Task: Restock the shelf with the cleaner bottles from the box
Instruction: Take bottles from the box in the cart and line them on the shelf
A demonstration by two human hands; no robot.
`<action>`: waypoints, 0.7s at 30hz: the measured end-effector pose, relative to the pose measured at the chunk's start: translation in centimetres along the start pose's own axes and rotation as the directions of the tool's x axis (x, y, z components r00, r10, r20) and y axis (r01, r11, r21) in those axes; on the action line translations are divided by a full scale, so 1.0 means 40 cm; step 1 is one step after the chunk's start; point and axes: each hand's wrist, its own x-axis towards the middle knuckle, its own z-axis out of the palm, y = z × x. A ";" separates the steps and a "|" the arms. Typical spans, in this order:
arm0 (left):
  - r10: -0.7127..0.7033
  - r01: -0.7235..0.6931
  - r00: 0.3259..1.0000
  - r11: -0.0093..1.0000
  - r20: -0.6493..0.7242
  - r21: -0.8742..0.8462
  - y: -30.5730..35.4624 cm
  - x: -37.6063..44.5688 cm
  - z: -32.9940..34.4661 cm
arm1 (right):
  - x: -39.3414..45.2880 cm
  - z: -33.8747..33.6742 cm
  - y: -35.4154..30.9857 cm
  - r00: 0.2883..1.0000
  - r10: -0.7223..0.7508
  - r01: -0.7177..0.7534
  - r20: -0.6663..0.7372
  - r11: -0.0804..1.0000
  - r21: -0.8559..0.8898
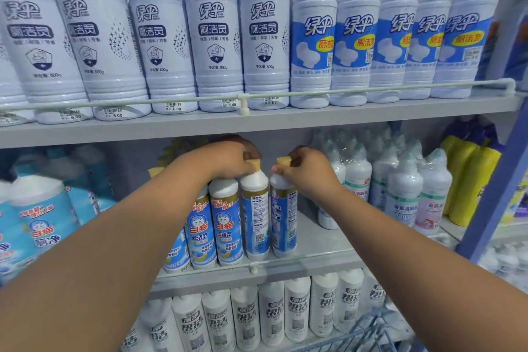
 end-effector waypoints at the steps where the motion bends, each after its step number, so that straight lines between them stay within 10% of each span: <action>1: -0.002 0.002 1.000 1.000 -0.013 -0.015 -0.001 -0.002 0.002 | -0.002 0.001 0.003 1.000 -0.002 0.002 -0.011 1.000 0.022; 21: 0.035 -0.038 0.996 0.999 -0.088 -0.034 -0.003 -0.007 0.021 | 0.004 -0.007 0.004 0.996 -0.035 0.029 0.081 0.997 0.075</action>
